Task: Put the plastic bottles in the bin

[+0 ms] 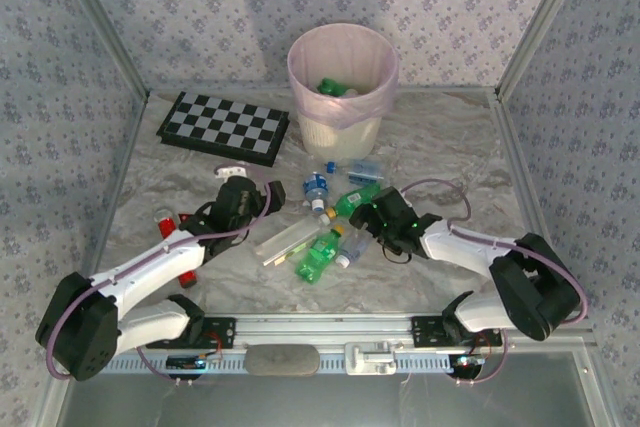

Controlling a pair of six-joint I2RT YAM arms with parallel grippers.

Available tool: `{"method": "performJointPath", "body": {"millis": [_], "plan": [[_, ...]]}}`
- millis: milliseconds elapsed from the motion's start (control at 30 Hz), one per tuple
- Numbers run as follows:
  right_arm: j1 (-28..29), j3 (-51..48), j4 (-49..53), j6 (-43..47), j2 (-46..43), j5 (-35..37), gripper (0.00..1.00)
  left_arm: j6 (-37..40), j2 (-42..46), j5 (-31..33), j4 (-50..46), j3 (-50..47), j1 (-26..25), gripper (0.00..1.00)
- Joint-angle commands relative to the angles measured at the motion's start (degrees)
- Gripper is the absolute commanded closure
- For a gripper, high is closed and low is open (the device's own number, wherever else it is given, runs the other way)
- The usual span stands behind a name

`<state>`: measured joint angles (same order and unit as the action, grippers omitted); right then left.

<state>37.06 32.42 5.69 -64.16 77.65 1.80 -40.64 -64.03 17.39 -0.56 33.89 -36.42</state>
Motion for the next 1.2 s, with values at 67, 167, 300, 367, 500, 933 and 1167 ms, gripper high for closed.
{"method": "performJointPath", "body": {"millis": [67, 167, 300, 367, 500, 933, 1167], "plan": [[0.9, -0.9, -4.6, -3.9, 4.3, -3.3, 0.08, -0.8, -1.6, -0.3, 2.6, 0.7, -0.3, 0.00], [0.8, -1.6, -5.6, -4.6, 4.5, -3.0, 0.12, -1.0, -2.3, -0.6, 2.9, 0.7, -0.4, 0.00], [0.8, -2.1, -6.0, -4.6, 4.4, -2.7, 0.19, -1.4, -2.9, -0.7, 3.1, 0.5, -0.6, 0.00], [0.7, -2.3, -6.3, -4.7, 4.4, -2.7, 0.22, -1.6, -2.9, -0.6, 3.2, 0.4, -0.6, 0.00], [0.5, -2.6, -6.8, -4.7, 4.7, -2.7, 0.28, -1.6, -3.3, -0.5, 3.3, 0.6, -0.7, 0.00], [0.0, -3.3, -8.5, -4.5, 5.0, -3.3, 0.43, -1.7, -3.9, -0.2, 3.0, 1.2, -0.9, 0.00], [-1.2, -3.4, -10.0, -2.8, 4.2, -4.2, 0.52, -1.7, -3.4, 0.4, 2.8, 0.8, -1.1, 0.00]]}}
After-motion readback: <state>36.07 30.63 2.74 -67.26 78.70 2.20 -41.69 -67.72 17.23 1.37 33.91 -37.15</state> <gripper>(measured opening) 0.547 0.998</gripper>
